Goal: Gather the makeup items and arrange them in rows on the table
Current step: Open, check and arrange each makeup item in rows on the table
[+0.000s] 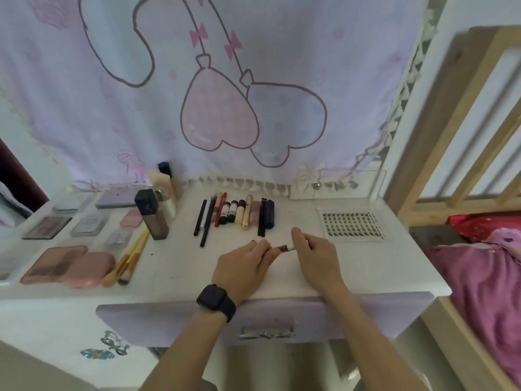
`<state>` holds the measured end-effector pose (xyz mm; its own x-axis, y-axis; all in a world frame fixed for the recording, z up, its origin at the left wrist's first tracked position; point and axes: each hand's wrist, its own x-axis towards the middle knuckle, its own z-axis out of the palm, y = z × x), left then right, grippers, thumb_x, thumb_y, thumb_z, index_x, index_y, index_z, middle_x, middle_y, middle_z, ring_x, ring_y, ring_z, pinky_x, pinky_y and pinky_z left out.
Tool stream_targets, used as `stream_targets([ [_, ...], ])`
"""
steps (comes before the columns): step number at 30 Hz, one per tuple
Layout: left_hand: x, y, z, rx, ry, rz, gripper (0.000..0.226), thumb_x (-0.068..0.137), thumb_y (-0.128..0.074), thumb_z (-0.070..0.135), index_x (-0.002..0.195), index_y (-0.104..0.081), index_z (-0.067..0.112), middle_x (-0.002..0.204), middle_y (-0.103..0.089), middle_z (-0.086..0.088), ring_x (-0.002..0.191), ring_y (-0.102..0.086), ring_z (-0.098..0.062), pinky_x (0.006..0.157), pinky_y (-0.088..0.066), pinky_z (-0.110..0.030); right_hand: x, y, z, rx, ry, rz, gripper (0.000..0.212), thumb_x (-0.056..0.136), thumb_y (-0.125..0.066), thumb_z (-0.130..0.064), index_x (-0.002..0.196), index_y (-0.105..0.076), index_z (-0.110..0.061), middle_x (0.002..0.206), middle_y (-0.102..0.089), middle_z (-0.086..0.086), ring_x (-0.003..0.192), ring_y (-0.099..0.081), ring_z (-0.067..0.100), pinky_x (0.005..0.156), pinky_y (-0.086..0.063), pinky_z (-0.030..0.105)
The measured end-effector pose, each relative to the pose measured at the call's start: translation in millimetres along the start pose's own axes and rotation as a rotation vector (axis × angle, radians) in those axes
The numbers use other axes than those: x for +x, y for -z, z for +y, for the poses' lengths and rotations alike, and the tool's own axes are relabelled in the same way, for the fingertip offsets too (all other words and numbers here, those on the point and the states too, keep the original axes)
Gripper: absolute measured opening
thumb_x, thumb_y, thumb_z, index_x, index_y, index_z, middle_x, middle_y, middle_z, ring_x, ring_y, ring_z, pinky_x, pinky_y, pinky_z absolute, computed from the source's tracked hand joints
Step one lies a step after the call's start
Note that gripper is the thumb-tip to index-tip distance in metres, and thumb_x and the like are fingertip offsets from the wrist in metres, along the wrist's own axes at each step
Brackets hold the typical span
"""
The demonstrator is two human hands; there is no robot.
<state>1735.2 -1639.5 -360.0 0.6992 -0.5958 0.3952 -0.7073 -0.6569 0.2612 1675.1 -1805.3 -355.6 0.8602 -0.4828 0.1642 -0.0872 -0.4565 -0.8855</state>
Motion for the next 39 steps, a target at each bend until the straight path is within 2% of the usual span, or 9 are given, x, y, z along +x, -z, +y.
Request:
stream_targets([
  [4,0.6,-1.0,1.8,0.051,0.083,-0.037,0.073,0.094,0.005,0.061,0.087,-0.056,0.022,0.055,-0.038,0.01,0.047,-0.042,-0.016,0.043,-0.028,-0.028,-2.4,-1.7,2.8,-0.057,0.048,-0.056,0.051,0.1,-0.042,-0.046,0.055,-0.036,-0.023,0.045,-0.032,-0.006,0.045,-0.028,0.009,0.046,-0.026,0.025],
  [7,5.8,-3.3,-2.2,0.057,0.157,-0.113,0.05,0.105,-0.021,0.043,0.094,-0.063,0.018,0.051,-0.037,0.008,0.046,-0.04,-0.018,0.044,-0.027,-0.029,-4.3,-2.0,7.2,-0.054,0.096,-0.082,0.051,0.102,-0.043,-0.046,0.056,-0.037,-0.025,0.045,-0.034,-0.006,0.044,-0.028,0.009,0.045,-0.025,0.025],
  [16,9.1,-5.8,-4.4,-0.061,0.34,-0.025,0.058,0.105,-0.033,0.04,0.051,-0.033,0.017,0.044,-0.036,0.004,0.042,-0.033,-0.019,0.045,-0.02,-0.028,-3.0,2.2,-2.0,-0.014,0.043,-0.083,0.053,0.094,-0.039,-0.073,0.071,-0.059,-0.03,0.064,-0.065,-0.011,0.051,-0.05,0.003,0.052,-0.039,0.012],
  [23,10.2,-7.3,-6.3,-0.065,0.379,-0.006,0.059,0.104,-0.032,0.044,0.051,-0.035,0.019,0.044,-0.034,0.007,0.039,-0.028,-0.014,0.045,-0.02,-0.026,-0.3,8.2,3.5,0.115,0.033,-0.155,0.011,0.099,-0.059,-0.028,0.095,-0.067,-0.034,0.081,-0.069,-0.014,0.057,-0.051,0.006,0.058,-0.042,0.019],
  [26,11.3,-8.6,-7.9,-0.084,0.39,0.014,0.059,0.104,-0.033,0.044,0.051,-0.036,0.019,0.043,-0.034,0.007,0.038,-0.028,-0.013,0.045,-0.02,-0.025,-1.1,10.7,-2.3,0.194,0.027,-0.142,0.01,0.098,-0.062,-0.04,0.108,-0.065,-0.039,0.096,-0.072,-0.012,0.057,-0.058,0.009,0.061,-0.049,0.018],
  [29,10.2,-10.0,-8.6,-0.072,0.38,0.003,0.058,0.103,-0.032,0.044,0.051,-0.036,0.019,0.043,-0.034,0.007,0.038,-0.029,-0.014,0.044,-0.02,-0.025,-1.6,5.9,-2.1,0.115,-0.016,-0.089,0.034,0.095,-0.055,-0.061,0.09,-0.066,-0.03,0.07,-0.072,-0.009,0.051,-0.052,0.001,0.054,-0.042,0.012],
  [32,9.7,-10.4,-8.3,-0.045,0.367,-0.009,0.058,0.103,-0.032,0.044,0.051,-0.036,0.018,0.042,-0.034,0.007,0.038,-0.028,-0.013,0.044,-0.02,-0.025,-0.3,5.5,2.1,0.087,-0.014,-0.045,0.03,0.099,-0.058,-0.047,0.081,-0.066,-0.026,0.063,-0.067,-0.011,0.053,-0.049,0.0,0.054,-0.039,0.012],
  [36,10.0,-9.8,-8.3,-0.04,0.388,-0.017,0.059,0.103,-0.03,0.044,0.052,-0.04,0.017,0.044,-0.039,0.005,0.039,-0.032,-0.015,0.045,-0.021,-0.026,0.0,8.0,3.3,0.185,0.032,-0.12,0.016,0.096,-0.064,-0.022,0.105,-0.066,-0.035,0.096,-0.071,-0.018,0.063,-0.061,0.009,0.063,-0.048,0.016],
  [39,10.1,-8.6,-6.6,-0.021,0.384,-0.019,0.059,0.104,-0.03,0.044,0.053,-0.041,0.016,0.044,-0.039,0.005,0.04,-0.032,-0.015,0.045,-0.021,-0.026,-1.2,5.7,0.7,0.127,0.006,-0.071,0.017,0.095,-0.061,-0.052,0.102,-0.066,-0.037,0.09,-0.073,-0.02,0.059,-0.062,0.003,0.061,-0.045,0.013],
])
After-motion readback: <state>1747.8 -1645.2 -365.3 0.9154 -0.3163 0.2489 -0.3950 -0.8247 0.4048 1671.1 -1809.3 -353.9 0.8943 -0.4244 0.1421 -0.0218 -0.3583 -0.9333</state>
